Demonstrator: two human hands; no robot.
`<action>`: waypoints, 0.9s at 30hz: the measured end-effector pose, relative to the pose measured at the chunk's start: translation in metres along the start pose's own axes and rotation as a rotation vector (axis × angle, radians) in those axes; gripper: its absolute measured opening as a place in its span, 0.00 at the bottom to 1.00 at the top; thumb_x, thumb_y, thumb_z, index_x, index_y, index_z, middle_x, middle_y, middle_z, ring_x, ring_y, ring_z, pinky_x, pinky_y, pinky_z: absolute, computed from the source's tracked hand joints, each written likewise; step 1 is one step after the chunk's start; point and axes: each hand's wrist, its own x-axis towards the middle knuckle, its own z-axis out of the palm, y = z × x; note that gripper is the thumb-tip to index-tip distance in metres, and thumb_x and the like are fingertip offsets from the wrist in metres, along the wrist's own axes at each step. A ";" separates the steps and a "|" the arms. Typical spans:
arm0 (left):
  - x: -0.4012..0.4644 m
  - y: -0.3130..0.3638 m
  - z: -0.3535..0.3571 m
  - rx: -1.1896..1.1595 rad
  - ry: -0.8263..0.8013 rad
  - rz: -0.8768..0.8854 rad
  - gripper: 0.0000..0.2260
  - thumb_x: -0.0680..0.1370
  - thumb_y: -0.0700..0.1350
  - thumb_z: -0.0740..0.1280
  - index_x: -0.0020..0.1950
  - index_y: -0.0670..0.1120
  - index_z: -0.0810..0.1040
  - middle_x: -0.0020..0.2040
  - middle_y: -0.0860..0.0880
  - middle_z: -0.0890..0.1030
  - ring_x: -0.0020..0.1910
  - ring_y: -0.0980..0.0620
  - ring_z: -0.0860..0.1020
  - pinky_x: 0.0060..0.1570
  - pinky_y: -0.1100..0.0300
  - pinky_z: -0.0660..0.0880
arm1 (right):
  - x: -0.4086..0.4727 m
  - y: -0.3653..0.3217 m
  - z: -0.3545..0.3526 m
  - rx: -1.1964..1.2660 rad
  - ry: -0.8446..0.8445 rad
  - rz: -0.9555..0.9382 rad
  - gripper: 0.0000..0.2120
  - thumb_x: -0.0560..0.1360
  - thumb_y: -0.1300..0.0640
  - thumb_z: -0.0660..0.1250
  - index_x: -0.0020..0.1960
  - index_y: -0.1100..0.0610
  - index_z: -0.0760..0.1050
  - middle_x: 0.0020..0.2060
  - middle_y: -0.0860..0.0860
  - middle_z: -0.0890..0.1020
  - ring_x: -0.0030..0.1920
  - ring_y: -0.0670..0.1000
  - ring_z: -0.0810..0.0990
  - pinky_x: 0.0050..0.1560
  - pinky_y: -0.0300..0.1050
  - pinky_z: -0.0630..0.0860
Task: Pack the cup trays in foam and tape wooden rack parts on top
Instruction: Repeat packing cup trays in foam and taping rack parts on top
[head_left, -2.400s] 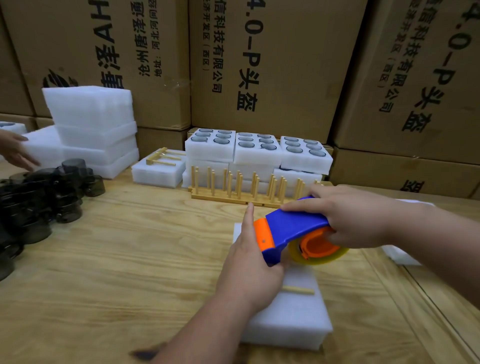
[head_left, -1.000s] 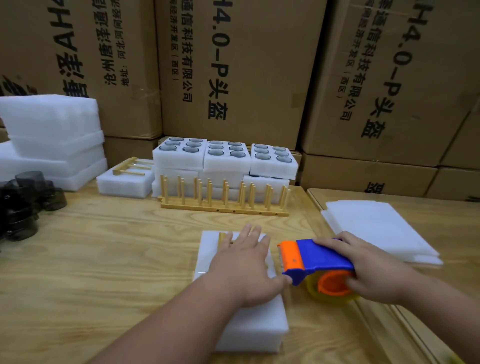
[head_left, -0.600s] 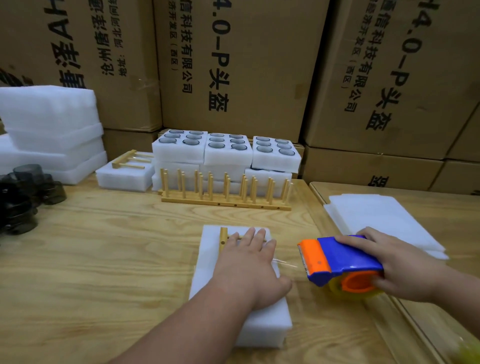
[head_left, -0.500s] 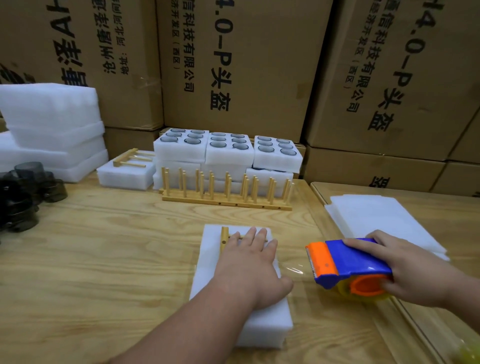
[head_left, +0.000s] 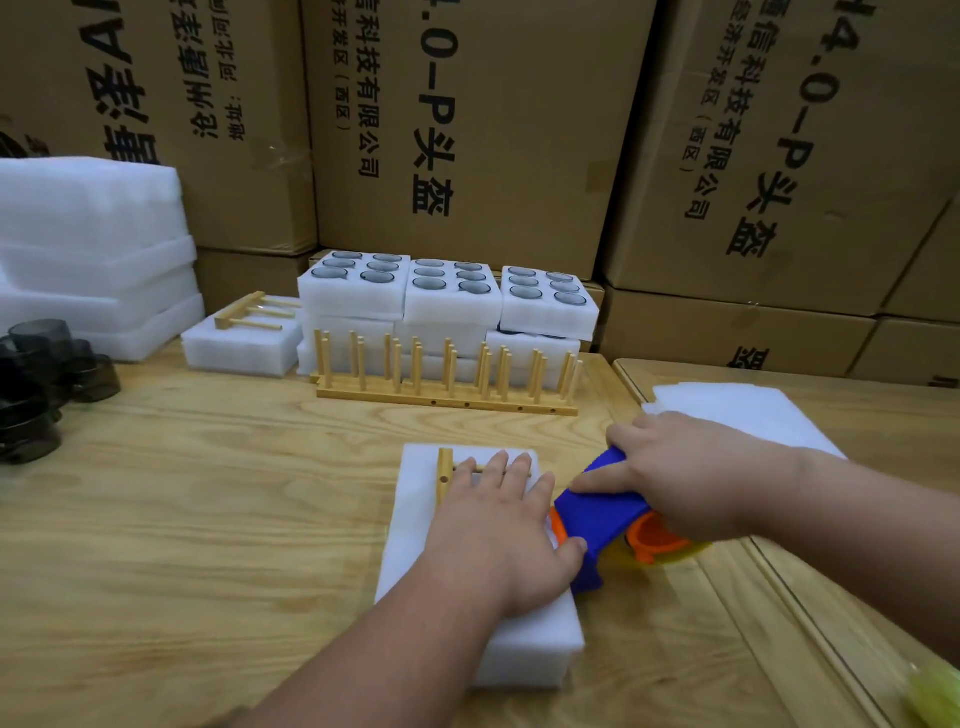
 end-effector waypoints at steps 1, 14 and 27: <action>0.000 0.000 0.000 -0.001 0.003 0.005 0.36 0.79 0.68 0.47 0.83 0.54 0.47 0.84 0.48 0.44 0.82 0.47 0.41 0.78 0.42 0.38 | 0.004 -0.001 -0.008 -0.005 -0.031 0.000 0.30 0.79 0.47 0.59 0.76 0.32 0.52 0.52 0.50 0.69 0.49 0.54 0.69 0.50 0.51 0.72; 0.000 0.000 -0.001 0.007 -0.012 0.006 0.35 0.78 0.64 0.45 0.84 0.53 0.48 0.84 0.47 0.45 0.82 0.46 0.42 0.77 0.41 0.38 | 0.008 -0.001 -0.020 0.379 -0.395 0.161 0.34 0.71 0.51 0.63 0.73 0.29 0.62 0.47 0.39 0.69 0.47 0.45 0.75 0.45 0.41 0.74; -0.003 -0.001 -0.002 0.013 -0.005 0.014 0.34 0.79 0.63 0.46 0.83 0.52 0.48 0.84 0.47 0.45 0.82 0.46 0.41 0.78 0.41 0.38 | -0.021 0.021 0.004 0.579 -0.485 0.423 0.35 0.67 0.50 0.65 0.72 0.32 0.66 0.57 0.39 0.75 0.50 0.43 0.77 0.48 0.38 0.76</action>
